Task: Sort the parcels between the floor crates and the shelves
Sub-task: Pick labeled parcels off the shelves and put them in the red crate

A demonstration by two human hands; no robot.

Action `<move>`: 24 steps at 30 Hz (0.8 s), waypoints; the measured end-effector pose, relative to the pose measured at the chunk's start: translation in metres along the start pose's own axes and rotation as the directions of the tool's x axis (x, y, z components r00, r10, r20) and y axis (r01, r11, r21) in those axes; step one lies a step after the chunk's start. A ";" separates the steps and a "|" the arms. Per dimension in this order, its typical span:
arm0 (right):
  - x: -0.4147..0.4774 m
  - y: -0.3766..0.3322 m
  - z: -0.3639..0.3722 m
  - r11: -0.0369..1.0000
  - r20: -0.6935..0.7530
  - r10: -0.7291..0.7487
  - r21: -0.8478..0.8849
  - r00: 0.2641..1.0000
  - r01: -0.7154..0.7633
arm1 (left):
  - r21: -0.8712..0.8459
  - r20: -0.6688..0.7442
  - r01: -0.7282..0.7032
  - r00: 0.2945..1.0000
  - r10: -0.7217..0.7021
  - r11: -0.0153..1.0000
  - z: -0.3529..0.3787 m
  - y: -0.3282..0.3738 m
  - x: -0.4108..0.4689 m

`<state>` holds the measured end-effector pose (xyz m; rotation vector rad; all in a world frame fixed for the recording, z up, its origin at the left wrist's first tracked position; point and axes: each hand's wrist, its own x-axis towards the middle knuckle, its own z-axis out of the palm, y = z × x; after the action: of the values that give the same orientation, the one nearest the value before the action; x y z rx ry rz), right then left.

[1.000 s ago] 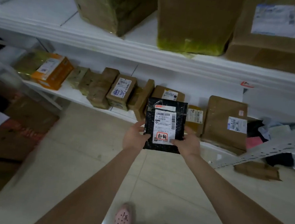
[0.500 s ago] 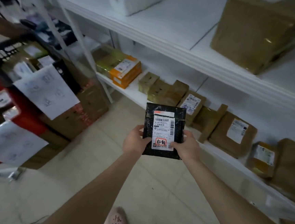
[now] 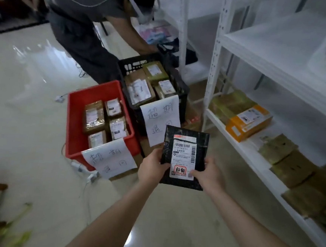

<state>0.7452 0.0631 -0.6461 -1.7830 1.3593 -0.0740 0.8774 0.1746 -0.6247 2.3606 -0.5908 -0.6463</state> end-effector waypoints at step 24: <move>0.209 -0.278 0.323 0.914 0.515 -0.210 -0.199 0.831 0.354 | -0.034 -0.238 0.446 0.866 -0.440 0.894 -0.181 -0.227 0.303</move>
<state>1.2060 0.0926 -0.7550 -2.0592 0.7588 0.4093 1.2743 0.2494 -0.7390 2.5658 0.0631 -0.5327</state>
